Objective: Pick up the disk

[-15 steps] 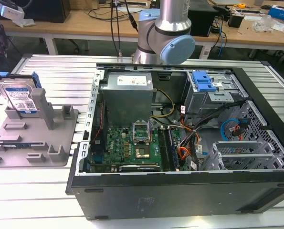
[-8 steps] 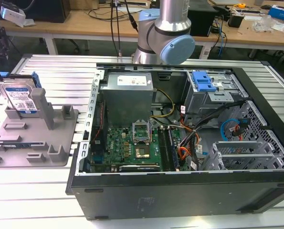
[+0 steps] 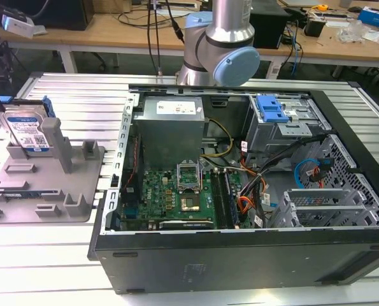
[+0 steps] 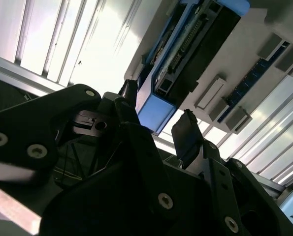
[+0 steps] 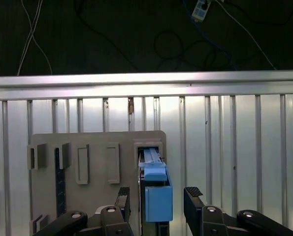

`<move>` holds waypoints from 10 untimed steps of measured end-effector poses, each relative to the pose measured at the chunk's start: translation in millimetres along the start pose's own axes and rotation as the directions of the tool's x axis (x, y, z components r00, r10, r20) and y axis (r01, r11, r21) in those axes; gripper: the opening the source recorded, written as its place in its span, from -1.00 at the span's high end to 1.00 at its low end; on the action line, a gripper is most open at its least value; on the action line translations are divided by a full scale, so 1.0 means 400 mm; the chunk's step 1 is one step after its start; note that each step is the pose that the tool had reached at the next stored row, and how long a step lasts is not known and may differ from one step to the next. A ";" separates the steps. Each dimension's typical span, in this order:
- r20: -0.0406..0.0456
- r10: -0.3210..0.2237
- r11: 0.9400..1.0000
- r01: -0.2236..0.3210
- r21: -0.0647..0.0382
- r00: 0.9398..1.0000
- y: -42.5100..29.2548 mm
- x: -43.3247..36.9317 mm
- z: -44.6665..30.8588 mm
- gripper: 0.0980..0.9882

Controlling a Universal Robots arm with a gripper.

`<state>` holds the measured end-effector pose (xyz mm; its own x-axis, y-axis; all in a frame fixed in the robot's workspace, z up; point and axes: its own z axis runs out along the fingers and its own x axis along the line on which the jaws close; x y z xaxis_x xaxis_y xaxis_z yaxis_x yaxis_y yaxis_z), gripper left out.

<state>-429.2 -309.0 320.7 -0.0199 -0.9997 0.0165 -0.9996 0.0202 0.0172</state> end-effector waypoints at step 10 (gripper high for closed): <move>-0.001 0.000 1.000 0.000 0.000 1.000 0.000 0.000 0.019 -0.03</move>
<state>-429.4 -308.9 312.9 -0.0200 -0.9996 0.0177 -0.9996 0.0203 0.0172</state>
